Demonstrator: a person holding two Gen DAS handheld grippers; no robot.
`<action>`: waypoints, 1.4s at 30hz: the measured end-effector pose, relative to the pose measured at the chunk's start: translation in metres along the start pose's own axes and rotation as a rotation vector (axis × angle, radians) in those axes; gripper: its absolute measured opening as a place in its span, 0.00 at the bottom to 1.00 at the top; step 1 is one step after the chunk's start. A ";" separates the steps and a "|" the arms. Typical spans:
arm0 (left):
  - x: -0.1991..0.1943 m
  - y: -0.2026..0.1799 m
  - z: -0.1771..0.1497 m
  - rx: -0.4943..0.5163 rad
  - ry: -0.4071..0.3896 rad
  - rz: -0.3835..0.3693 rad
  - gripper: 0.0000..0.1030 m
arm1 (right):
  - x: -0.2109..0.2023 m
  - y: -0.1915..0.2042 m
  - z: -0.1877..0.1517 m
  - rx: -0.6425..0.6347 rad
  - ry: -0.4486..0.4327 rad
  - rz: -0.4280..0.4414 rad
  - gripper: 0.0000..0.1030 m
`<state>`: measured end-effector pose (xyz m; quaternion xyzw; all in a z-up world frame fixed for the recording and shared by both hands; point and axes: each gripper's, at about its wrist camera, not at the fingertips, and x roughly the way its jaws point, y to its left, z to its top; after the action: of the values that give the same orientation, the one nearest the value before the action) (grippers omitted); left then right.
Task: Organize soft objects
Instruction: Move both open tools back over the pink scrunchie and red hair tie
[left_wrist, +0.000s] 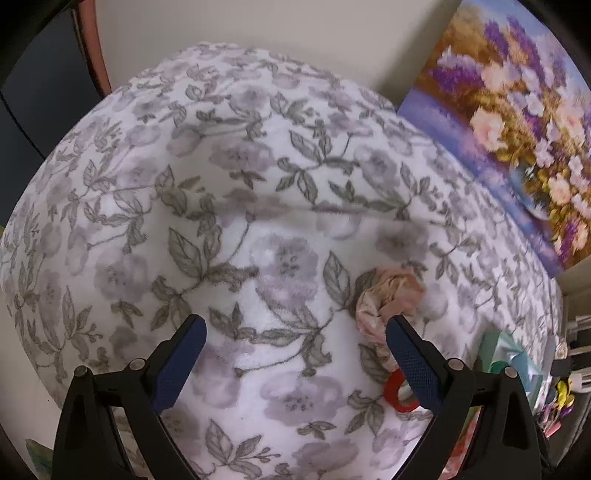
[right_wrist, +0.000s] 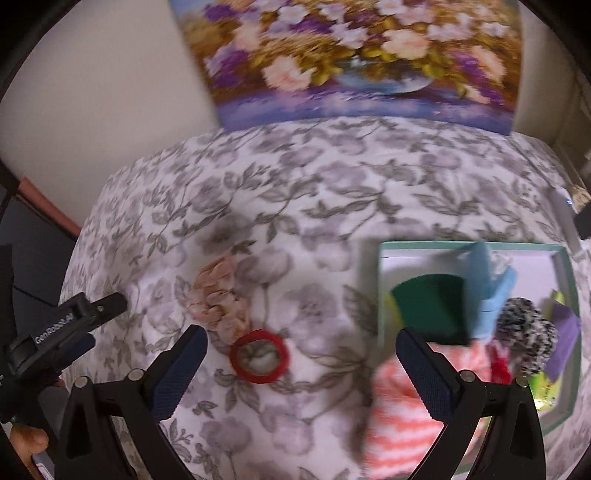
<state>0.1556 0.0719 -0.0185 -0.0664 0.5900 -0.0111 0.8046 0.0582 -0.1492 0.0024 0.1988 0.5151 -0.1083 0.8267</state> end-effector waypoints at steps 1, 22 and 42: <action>0.005 0.000 -0.001 0.007 0.014 0.007 0.95 | 0.006 0.003 -0.001 -0.005 0.011 0.000 1.00; 0.051 0.013 0.003 -0.007 0.139 0.044 0.95 | 0.089 0.033 -0.023 -0.101 0.195 -0.047 1.00; 0.050 -0.008 0.011 0.044 0.129 0.009 0.95 | 0.105 0.035 -0.021 -0.125 0.176 -0.082 0.84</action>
<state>0.1818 0.0606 -0.0612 -0.0450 0.6404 -0.0246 0.7664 0.1015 -0.1056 -0.0925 0.1343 0.5992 -0.0919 0.7839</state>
